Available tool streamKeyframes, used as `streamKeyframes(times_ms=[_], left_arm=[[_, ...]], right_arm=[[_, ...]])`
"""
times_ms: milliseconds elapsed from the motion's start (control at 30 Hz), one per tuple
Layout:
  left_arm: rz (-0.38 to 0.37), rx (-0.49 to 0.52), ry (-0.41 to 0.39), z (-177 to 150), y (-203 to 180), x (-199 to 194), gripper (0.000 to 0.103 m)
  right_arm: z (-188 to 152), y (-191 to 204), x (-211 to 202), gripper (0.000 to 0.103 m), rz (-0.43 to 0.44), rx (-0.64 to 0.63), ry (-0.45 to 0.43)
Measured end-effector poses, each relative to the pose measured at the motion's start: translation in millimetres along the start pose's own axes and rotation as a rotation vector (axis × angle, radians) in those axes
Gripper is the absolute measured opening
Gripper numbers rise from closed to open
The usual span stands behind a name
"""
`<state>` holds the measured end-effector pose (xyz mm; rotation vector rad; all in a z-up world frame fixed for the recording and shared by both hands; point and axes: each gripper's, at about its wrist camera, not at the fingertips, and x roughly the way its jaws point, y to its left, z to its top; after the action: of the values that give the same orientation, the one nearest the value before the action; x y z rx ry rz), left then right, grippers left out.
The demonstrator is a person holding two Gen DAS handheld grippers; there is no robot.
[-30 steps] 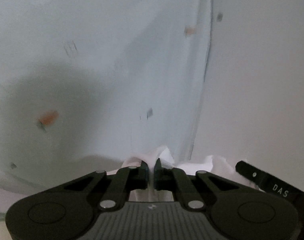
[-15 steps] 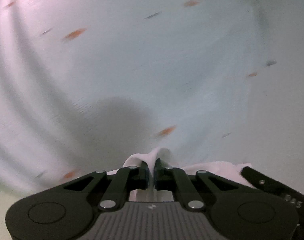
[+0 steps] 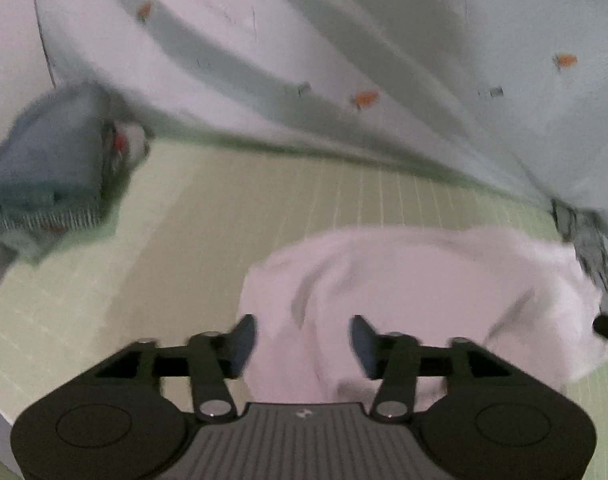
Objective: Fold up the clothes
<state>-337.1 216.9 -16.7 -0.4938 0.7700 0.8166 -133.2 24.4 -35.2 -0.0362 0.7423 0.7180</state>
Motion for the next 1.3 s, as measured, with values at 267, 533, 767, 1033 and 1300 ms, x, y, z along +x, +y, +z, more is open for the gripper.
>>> streamKeyframes(times_ms=[267, 533, 767, 1033, 1300], left_arm=[[0.021, 0.05, 0.077, -27, 5, 14, 0.084], [-0.053, -0.072, 0.239, -47, -9, 61, 0.084], [-0.051, -0.168, 0.377, -65, -29, 98, 0.085], [0.008, -0.318, 0.421, -77, -30, 122, 0.063], [0.14, -0.257, 0.377, -66, -42, 119, 0.032]], right_arm=[[-31, -37, 25, 0.098, -0.129, 0.016, 0.097], [-32, -71, 33, 0.099, -0.118, 0.055, 0.157], [-30, -137, 61, 0.098, -0.136, 0.174, 0.204], [-11, -196, 118, 0.068, -0.166, 0.26, 0.188], [-2, -198, 156, 0.011, -0.221, 0.22, 0.231]])
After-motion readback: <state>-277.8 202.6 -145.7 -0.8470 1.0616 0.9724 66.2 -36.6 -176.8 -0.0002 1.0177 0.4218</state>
